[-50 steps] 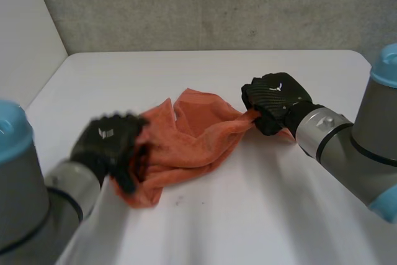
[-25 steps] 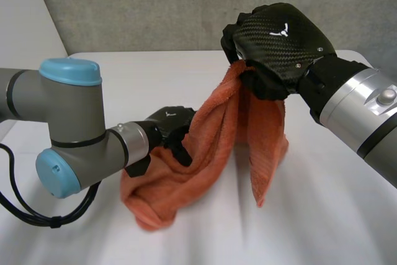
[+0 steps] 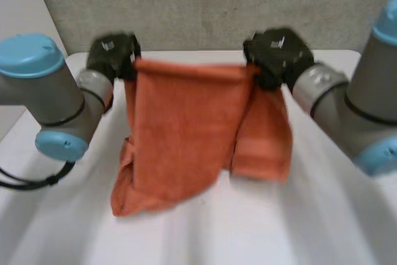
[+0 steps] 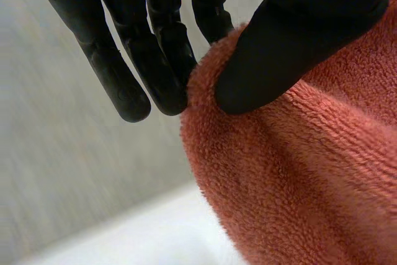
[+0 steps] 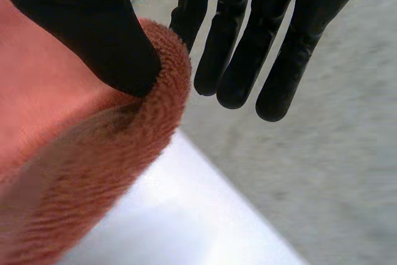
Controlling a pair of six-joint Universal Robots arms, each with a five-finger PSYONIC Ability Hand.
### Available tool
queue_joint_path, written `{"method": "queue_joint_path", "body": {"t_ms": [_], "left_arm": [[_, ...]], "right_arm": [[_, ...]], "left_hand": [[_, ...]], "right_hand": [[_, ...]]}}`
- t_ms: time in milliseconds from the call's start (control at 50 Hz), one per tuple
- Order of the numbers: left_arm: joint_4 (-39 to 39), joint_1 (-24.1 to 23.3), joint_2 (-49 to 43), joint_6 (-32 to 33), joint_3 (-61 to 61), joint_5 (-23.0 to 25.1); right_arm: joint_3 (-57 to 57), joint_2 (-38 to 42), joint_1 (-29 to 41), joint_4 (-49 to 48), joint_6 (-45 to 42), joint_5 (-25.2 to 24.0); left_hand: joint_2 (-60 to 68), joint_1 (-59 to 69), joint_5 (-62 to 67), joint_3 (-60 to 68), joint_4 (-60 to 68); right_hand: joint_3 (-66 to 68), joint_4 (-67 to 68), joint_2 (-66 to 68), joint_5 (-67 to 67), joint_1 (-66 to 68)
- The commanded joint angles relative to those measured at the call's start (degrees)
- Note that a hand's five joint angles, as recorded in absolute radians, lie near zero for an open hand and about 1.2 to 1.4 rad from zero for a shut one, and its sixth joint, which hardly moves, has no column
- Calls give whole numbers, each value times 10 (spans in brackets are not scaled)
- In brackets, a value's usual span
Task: Fold the laundry
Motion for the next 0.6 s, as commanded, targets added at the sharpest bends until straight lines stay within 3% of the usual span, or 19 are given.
{"method": "queue_joint_path", "body": {"t_ms": [20,40,80,160,260,420,460,600], "left_arm": [[220,-2,101,-5,16,-82],[254,-2,124,-5,15,-96],[283,-2,143,-5,8,-103],[303,-4,166,-5,-14,-105],[293,-2,179,-3,-112,-106],[243,0,176,-2,-269,-105],[233,1,170,-2,-290,-103],[172,-1,99,-2,-326,-102]], "right_arm": [[-203,27,9,-114,-9,91],[-203,27,9,-114,-9,91],[-186,5,10,-211,7,91],[-136,-42,9,-279,21,88],[-47,-77,9,-280,19,65],[55,-62,9,-150,4,37],[90,-27,8,-102,-17,34],[147,56,3,-75,-54,35]], "left_hand": [[103,122,114,103,103],[103,122,114,103,103],[103,122,114,103,103],[103,122,114,103,103],[103,122,114,103,103],[103,122,114,103,103],[103,122,114,103,103],[103,122,114,103,103]], "right_hand": [[119,119,125,136,252],[119,119,125,136,252],[119,119,125,136,252],[119,119,125,136,252],[119,119,125,136,252],[119,119,125,136,252],[119,119,125,136,252],[119,119,125,136,252]]}}
